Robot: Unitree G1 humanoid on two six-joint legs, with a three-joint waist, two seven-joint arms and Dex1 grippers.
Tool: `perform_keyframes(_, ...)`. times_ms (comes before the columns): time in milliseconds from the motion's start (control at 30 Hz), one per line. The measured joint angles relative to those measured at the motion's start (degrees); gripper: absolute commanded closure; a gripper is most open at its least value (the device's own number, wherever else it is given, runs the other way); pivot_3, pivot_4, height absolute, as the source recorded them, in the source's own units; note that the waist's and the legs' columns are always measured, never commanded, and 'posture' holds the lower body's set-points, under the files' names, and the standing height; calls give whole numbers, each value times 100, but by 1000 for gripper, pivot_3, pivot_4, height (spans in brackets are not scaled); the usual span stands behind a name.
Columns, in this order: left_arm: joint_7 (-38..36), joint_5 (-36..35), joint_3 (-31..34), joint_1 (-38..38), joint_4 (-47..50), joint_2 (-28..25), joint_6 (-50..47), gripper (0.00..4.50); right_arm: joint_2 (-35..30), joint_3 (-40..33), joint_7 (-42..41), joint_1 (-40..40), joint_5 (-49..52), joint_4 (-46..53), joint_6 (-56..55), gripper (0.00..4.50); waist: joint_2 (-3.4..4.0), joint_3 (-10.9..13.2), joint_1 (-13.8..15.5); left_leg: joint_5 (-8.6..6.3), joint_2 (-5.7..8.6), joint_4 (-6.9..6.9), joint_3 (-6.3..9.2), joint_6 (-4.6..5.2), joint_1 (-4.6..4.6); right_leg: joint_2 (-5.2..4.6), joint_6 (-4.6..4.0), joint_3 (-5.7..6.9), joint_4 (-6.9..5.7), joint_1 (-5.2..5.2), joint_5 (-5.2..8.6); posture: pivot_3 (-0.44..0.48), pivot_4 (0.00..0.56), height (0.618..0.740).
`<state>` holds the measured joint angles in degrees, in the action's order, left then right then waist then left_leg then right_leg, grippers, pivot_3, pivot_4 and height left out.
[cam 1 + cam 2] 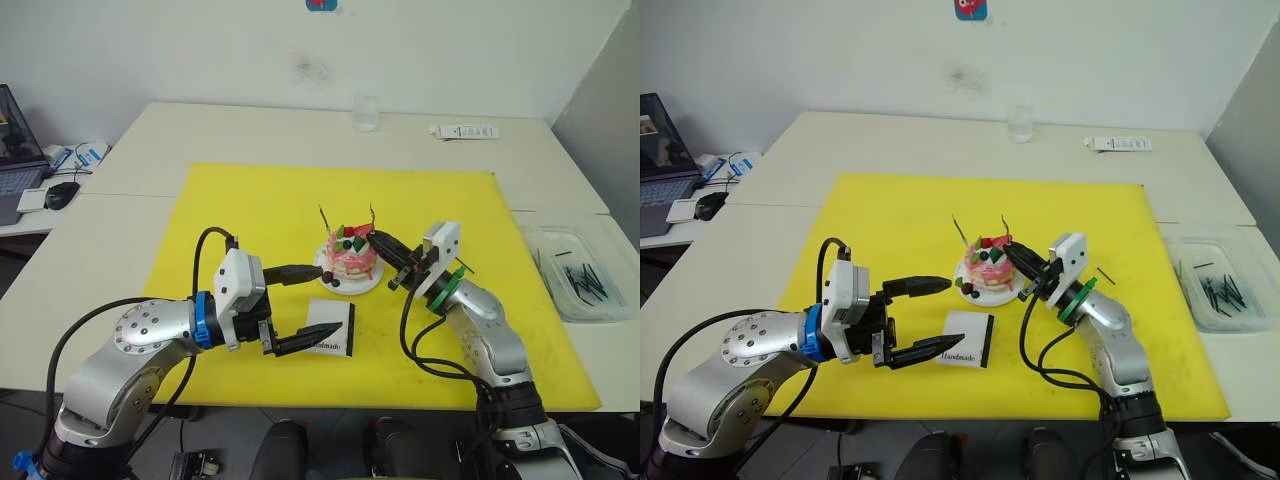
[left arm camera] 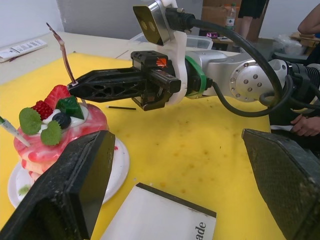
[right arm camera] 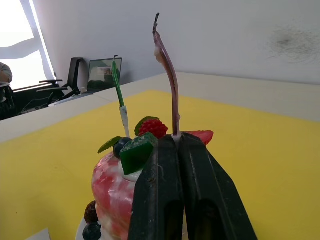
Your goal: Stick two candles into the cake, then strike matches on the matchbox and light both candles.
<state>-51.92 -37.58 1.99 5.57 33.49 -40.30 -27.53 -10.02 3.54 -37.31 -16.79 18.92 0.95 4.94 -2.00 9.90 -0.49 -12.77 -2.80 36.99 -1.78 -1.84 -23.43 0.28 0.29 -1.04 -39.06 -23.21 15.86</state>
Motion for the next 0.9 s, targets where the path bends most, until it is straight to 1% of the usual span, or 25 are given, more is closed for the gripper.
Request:
perform_keyframes(400,9,48,-1,-106,0,5,21,0,59,110,-12,90,-92,-71,-273,4484,1,-1,-1,0,-2,0,0,0,5,0,-1,0,-2,2,-1,0,150,740)
perform_keyframes(500,13,45,-1,-113,1,5,18,0,98,101,45,83,-84,-62,-247,3835,1,-1,-1,0,-2,0,0,0,4,0,-1,0,-2,2,-1,0,150,740)
perform_keyframes(600,19,44,-4,-105,0,6,4,0,152,94,166,54,-84,-63,-209,2900,1,0,-1,0,-2,-1,0,0,4,0,-1,-1,-1,2,-1,0,150,740)
perform_keyframes(700,24,65,-10,-57,0,6,4,0,133,58,259,-5,-82,-18,-156,1753,1,0,-1,0,-1,-1,-1,0,4,0,-1,-1,-1,1,-1,0,150,740)
perform_keyframes(733,47,90,-12,-33,-2,6,4,0,113,50,283,-6,-82,54,-109,1471,1,0,-1,0,-1,-1,-1,0,4,0,-1,-1,0,1,-1,0,150,740)
perform_keyframes(800,130,127,-13,-2,-2,4,-33,0,52,33,339,-11,-76,221,-26,1471,1,0,-1,0,-1,-2,-1,0,4,0,-1,-2,0,1,-1,0,150,740)
perform_keyframes(900,265,112,-14,11,-3,-52,-350,0,-224,-73,369,-12,31,752,259,1471,2,0,0,0,-2,-2,-1,0,3,-1,-1,-1,1,1,0,0,150,740)
